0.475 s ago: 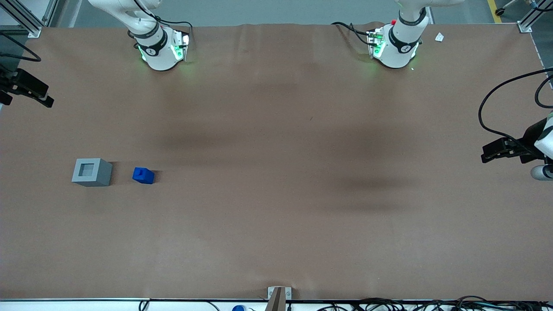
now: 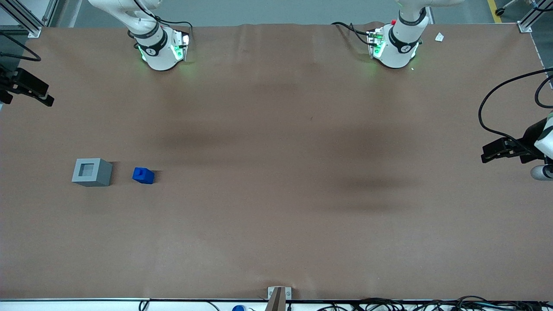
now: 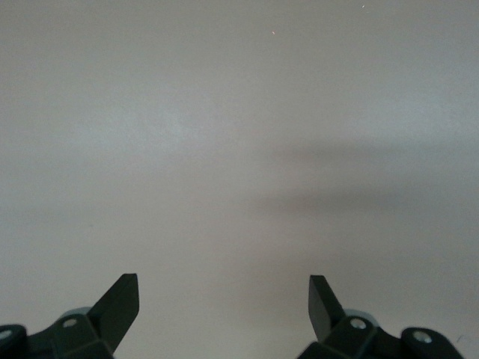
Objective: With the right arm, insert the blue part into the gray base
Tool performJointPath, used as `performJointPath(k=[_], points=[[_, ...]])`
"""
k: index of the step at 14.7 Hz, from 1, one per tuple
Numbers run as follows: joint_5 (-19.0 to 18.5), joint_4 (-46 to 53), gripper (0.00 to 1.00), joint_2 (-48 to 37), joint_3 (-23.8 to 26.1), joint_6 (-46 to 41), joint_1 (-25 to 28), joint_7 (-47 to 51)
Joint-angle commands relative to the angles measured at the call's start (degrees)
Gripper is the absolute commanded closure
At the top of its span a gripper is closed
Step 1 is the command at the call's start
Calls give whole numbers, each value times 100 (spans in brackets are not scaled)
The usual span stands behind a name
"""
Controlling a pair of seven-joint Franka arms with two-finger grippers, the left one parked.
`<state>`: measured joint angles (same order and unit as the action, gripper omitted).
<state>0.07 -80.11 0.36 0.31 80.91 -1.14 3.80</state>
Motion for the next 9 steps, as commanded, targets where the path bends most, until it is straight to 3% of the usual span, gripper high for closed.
performJointPath(k=[1, 9], points=[[63, -13, 0, 34, 101, -40, -115, 6], [63, -1013, 0, 96, 109, 855, -114, -3]])
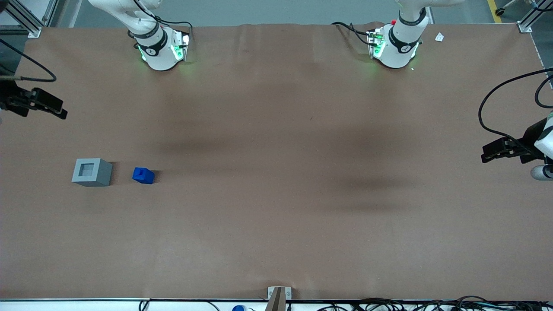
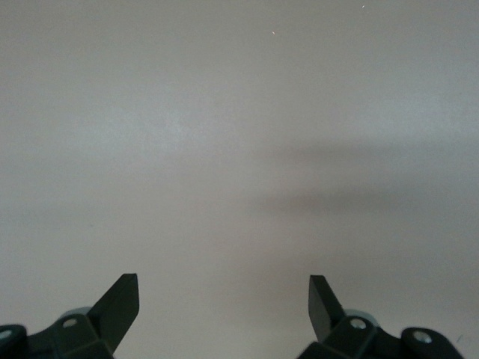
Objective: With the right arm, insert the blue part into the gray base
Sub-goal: 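Move the open right gripper toward the gray base and blue part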
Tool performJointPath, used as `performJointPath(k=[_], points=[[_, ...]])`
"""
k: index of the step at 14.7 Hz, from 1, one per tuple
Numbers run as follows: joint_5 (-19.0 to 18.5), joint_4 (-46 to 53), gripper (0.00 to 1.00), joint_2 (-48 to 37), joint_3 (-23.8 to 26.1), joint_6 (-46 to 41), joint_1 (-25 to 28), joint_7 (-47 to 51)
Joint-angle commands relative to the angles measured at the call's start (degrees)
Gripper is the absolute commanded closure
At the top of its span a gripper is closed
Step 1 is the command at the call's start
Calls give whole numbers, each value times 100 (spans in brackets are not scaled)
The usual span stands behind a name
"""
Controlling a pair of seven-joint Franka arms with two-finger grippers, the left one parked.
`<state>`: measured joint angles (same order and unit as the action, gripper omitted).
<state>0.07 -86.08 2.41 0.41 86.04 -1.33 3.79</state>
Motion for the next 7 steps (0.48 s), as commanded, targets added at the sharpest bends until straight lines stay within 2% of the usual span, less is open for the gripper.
performJointPath(k=[1, 7], points=[[63, -566, 0, -109, 100, 517, -96, -1], [72, -1358, 0, -109, 100, 1432, -87, -1]])
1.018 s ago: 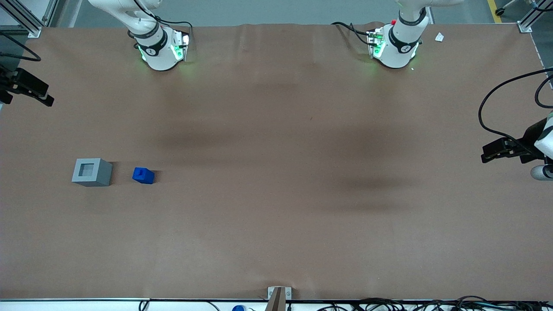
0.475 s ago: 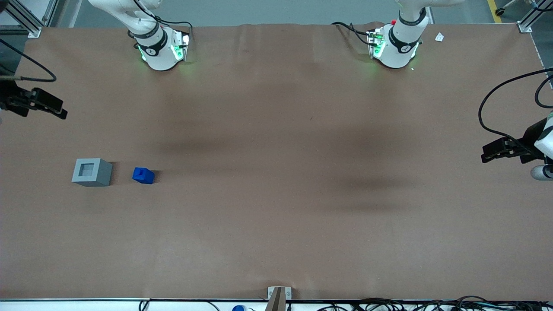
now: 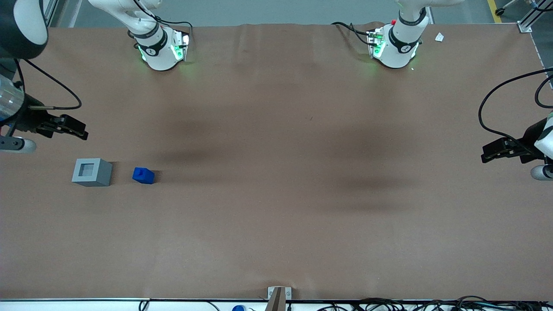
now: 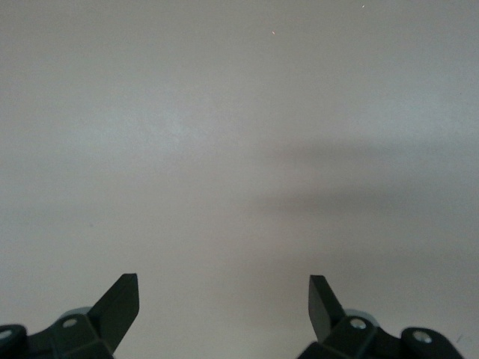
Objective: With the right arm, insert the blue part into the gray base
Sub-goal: 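Move the open right gripper toward the gray base and blue part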
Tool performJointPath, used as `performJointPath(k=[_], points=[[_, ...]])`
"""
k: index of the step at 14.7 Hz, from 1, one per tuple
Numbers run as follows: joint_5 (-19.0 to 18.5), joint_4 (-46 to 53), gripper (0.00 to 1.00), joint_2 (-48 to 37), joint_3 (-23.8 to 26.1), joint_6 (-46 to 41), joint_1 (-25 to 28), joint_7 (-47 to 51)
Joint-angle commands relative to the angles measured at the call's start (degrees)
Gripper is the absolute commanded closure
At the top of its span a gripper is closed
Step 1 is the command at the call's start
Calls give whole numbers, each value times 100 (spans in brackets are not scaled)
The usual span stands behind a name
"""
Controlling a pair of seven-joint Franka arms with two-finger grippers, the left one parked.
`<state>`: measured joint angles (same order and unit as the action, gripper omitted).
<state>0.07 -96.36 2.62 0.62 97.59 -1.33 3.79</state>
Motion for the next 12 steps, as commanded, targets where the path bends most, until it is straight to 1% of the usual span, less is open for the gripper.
performJointPath(k=[1, 5, 12], points=[[72, -453, 0, -130, 79, 443, -87, -1], [72, -928, 0, -130, 79, 1041, -78, -1], [72, -1525, 0, -130, 79, 1789, -78, -1]])
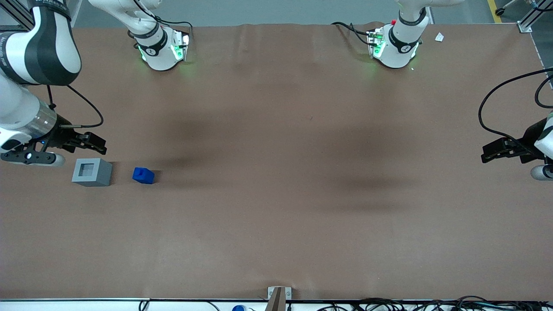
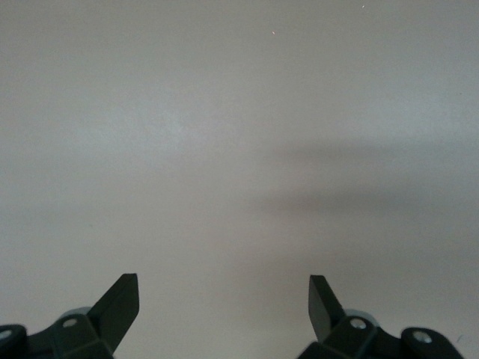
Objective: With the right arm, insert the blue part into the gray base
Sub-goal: 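Move the open right gripper toward the gray base and blue part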
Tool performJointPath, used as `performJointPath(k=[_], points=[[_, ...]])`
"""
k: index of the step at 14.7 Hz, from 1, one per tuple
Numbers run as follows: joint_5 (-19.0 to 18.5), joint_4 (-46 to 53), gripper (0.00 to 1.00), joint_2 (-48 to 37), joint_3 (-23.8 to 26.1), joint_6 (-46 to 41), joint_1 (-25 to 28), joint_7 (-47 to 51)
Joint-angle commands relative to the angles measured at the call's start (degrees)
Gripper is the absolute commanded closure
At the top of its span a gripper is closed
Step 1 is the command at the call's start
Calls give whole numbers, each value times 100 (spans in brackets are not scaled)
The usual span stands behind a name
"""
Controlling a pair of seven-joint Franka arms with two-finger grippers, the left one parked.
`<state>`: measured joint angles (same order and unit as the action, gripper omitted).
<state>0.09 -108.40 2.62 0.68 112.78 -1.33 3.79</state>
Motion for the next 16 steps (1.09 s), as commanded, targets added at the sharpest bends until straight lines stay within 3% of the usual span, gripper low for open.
performJointPath(k=[1, 16], points=[[61, -391, 0, -131, 72, 349, -78, -1], [70, -779, 0, -131, 72, 816, -87, -1]])
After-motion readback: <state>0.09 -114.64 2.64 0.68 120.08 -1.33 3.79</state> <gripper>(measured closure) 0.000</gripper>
